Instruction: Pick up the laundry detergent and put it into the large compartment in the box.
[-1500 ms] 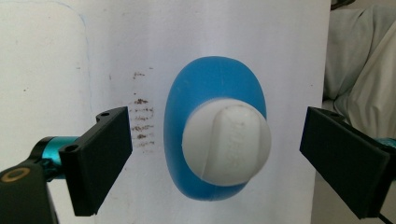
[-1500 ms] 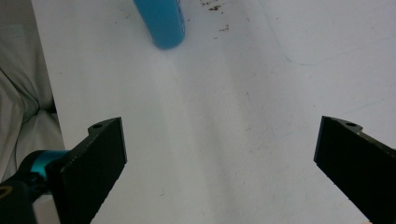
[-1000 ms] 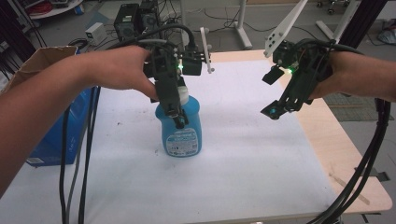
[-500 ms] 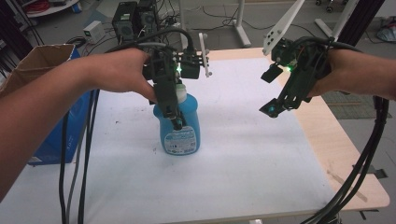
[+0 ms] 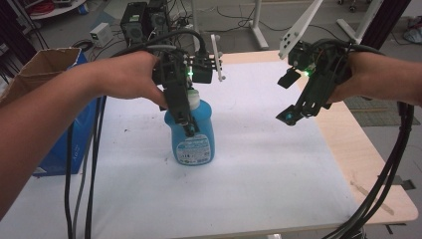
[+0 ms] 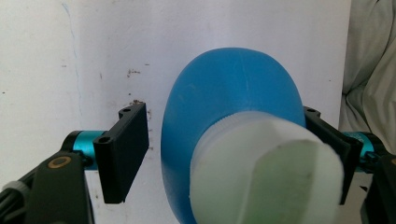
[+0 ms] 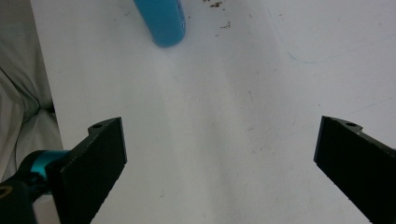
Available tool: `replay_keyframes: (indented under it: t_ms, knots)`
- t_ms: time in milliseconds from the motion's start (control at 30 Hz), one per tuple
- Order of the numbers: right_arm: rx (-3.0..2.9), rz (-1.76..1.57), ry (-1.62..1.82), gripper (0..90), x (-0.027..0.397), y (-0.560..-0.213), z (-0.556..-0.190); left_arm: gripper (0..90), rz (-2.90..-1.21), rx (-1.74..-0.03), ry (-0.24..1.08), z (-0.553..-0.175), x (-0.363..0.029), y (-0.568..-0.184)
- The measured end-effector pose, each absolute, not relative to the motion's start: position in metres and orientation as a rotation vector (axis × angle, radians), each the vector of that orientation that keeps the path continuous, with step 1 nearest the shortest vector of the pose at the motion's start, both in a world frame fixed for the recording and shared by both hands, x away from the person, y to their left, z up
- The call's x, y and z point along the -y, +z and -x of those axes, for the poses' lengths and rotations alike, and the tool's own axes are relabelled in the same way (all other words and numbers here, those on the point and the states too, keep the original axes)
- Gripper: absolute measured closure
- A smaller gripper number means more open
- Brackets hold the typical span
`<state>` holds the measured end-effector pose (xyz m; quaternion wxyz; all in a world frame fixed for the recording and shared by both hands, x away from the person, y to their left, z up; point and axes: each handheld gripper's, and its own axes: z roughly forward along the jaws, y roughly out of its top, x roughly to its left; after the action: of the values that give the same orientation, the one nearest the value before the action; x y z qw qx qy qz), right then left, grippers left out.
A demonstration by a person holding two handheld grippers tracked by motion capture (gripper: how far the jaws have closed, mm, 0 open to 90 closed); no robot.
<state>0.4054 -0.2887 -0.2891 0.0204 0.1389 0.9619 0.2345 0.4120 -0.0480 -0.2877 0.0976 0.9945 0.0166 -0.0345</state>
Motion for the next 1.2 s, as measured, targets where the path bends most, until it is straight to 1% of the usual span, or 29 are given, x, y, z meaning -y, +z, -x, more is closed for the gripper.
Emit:
replay_keyframes:
  t_ms: [33, 200, 300, 400, 533, 1067, 1200]
  knots:
    - [-2.983, -0.429, 0.729, 1.5, 0.2886, -0.2893, -0.4055, 26.6, -2.943, -0.046, -0.102, -0.4122, 0.0478, -0.2875]
    - [-2.984, -0.430, 0.728, 1.5, 0.2886, -0.2895, -0.4058, 27.3, -2.945, -0.055, -0.100, -0.4127, 0.0477, -0.2882]
    - [-2.983, -0.427, 0.732, 1.5, 0.2888, -0.2899, -0.4064, 31.2, -2.937, -0.042, -0.118, -0.4124, 0.0475, -0.2876]
    - [-2.984, -0.427, 0.730, 1.5, 0.2887, -0.2901, -0.4065, 32.1, -2.940, -0.041, -0.119, -0.4124, 0.0473, -0.2874]
    - [-2.985, -0.429, 0.732, 1.5, 0.2878, -0.2902, -0.4064, 37.4, -2.931, -0.023, -0.131, -0.4111, 0.0472, -0.2863]
    - [-2.991, -0.430, 0.724, 1.5, 0.2881, -0.2918, -0.4068, 37.9, -2.937, -0.019, -0.130, -0.4089, 0.0462, -0.2850]
    - [-2.992, -0.428, 0.726, 1.5, 0.2877, -0.2921, -0.4073, 37.8, -2.937, -0.042, -0.131, -0.4067, 0.0431, -0.2786]
